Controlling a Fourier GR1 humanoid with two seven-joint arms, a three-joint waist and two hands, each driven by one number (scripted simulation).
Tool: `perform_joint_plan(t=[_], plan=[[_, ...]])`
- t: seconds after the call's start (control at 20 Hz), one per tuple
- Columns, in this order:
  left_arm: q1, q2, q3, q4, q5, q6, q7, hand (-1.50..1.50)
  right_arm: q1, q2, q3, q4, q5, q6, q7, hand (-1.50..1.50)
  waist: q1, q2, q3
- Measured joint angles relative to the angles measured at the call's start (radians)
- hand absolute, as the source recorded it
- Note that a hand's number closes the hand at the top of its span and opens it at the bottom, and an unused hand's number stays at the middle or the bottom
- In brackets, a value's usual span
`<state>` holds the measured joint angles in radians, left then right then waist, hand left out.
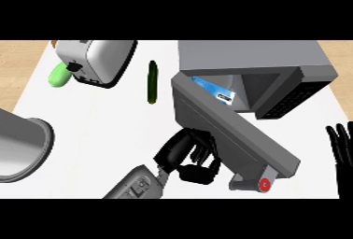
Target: Pick up the milk, place it into the microwave and close the microwave
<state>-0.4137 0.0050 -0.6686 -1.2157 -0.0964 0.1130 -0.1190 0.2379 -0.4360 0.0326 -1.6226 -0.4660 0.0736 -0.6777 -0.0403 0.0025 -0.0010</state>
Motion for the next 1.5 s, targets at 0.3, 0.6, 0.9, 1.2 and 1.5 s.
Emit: perform_joint_plan(t=[0.3, 0.6, 0.9, 1.2, 1.5], plan=[[-0.146, 0.001, -0.18, 0.151, 0.176, 0.105, 0.028, -1.5, -0.04, -0.032, 0.001, -0.061, -0.039, 0.05, 0.063, -1.5, -0.04, 0.009, -0.001], [-0.247, 0.0, -0.218, 0.203, 0.34, 0.191, -0.022, 1.5, -0.084, -0.082, 0.01, -0.135, -0.077, 0.112, 0.122, -1.5, -0.101, 0.023, -0.003], [-0.344, -0.003, -0.19, 0.219, 0.476, 0.238, -0.091, 1.5, -0.123, -0.112, 0.02, -0.195, -0.111, 0.156, 0.158, -1.5, -0.168, 0.038, -0.004], [-0.454, -0.005, -0.161, 0.275, 0.566, 0.272, -0.121, 1.5, -0.163, -0.142, 0.008, -0.23, -0.14, 0.176, 0.189, -1.5, -0.224, 0.052, -0.003], [-0.547, 0.0, -0.132, 0.34, 0.635, 0.298, -0.134, 1.5, -0.191, -0.175, -0.001, -0.253, -0.18, 0.202, 0.227, -1.5, -0.275, 0.066, -0.002]])
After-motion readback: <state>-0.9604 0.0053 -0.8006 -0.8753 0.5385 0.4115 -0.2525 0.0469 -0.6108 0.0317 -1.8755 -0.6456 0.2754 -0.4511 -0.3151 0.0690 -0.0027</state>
